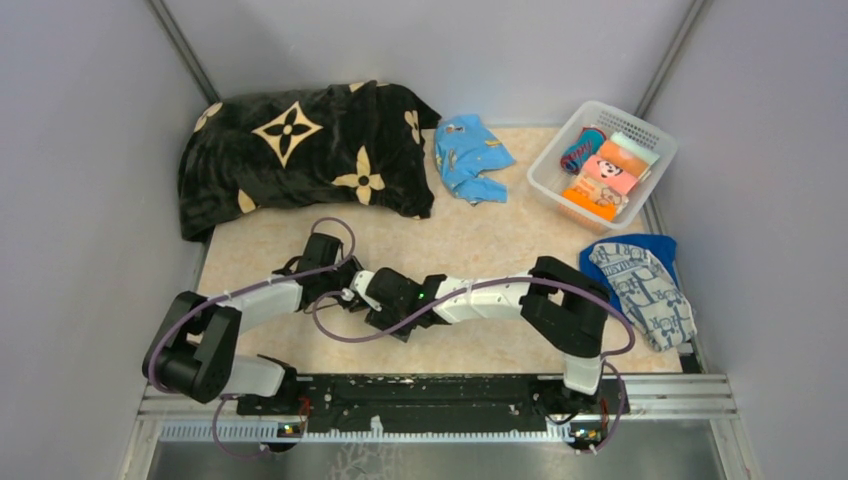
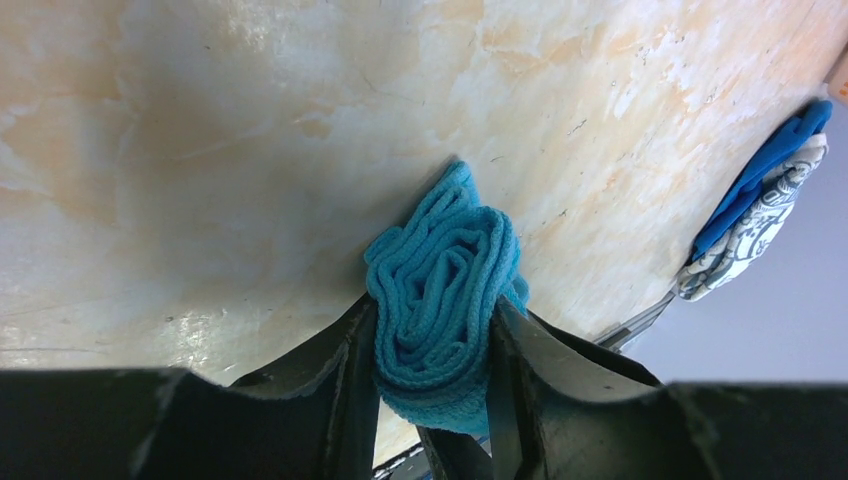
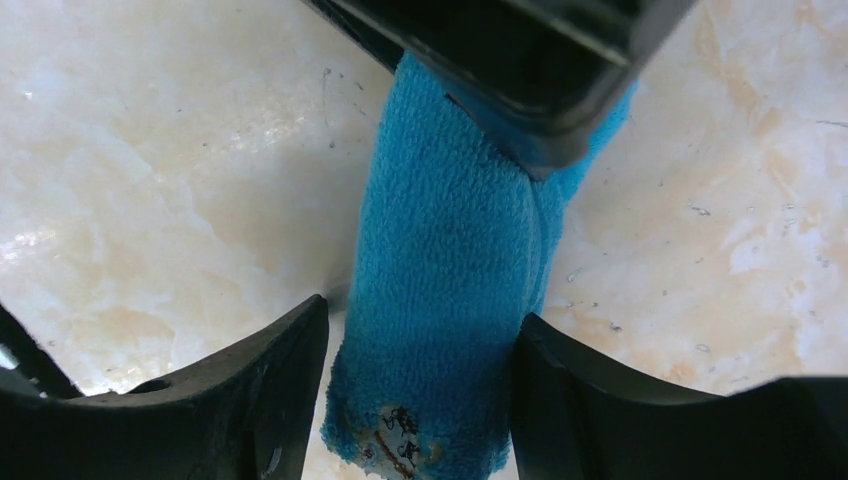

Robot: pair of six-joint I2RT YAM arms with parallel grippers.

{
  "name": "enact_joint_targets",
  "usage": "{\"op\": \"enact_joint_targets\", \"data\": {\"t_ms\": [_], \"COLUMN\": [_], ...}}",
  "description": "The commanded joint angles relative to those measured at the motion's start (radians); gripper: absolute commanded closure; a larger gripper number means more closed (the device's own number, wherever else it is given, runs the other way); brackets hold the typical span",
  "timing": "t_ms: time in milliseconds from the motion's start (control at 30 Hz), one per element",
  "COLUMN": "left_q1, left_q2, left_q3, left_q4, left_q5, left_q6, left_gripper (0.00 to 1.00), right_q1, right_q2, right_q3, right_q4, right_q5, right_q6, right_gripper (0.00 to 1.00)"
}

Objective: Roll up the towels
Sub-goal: Roll the towel at the center of the board, then pick up the towel at the center of the board.

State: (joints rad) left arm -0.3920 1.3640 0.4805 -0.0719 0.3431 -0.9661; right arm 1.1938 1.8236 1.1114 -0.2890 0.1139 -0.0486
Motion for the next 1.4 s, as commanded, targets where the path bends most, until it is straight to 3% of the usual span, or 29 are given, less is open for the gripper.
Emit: {"op": "enact_joint_targets", "data": {"t_ms": [0, 567, 833, 1133, 1367], "left_q1": [-0.004, -0.004, -0.005, 0.013, 0.212], "left_q2": [0.060, 0.039, 0.016, -0.065, -0.116], "left_q3": [-0.021, -0.013, 0.007, 0.079, 0.192], "left_q4": [-0.111, -0.152, -0.155, -0.212, -0.332], "left_q5": [-0.103, -0.113, -0.112, -0.144, -0.139], "left_q6": [0.055, 0.052, 0.050, 0.071, 0.198], "left_gripper": [0.56, 0.56, 0.48, 0.27, 0.17], "right_q1": [0.036, 0.052, 0.006, -0.009, -0.069], "right_q2": [0.042, 0.194, 0.191, 0.110, -0.049], "right_q3": [0.081, 0.185, 0.122, -0.012, -0.111], "right_q4": [-0.035, -0.138, -0.210, -0.154, -0.148], "right_q5": [0.119, 0.162, 0.044, -0.033, -0.069], "right_q6": [-0.037, 0.003, 0.067, 0.109, 0.145], "right_gripper": [0.38, 0.40, 0.56, 0.79, 0.89]}}
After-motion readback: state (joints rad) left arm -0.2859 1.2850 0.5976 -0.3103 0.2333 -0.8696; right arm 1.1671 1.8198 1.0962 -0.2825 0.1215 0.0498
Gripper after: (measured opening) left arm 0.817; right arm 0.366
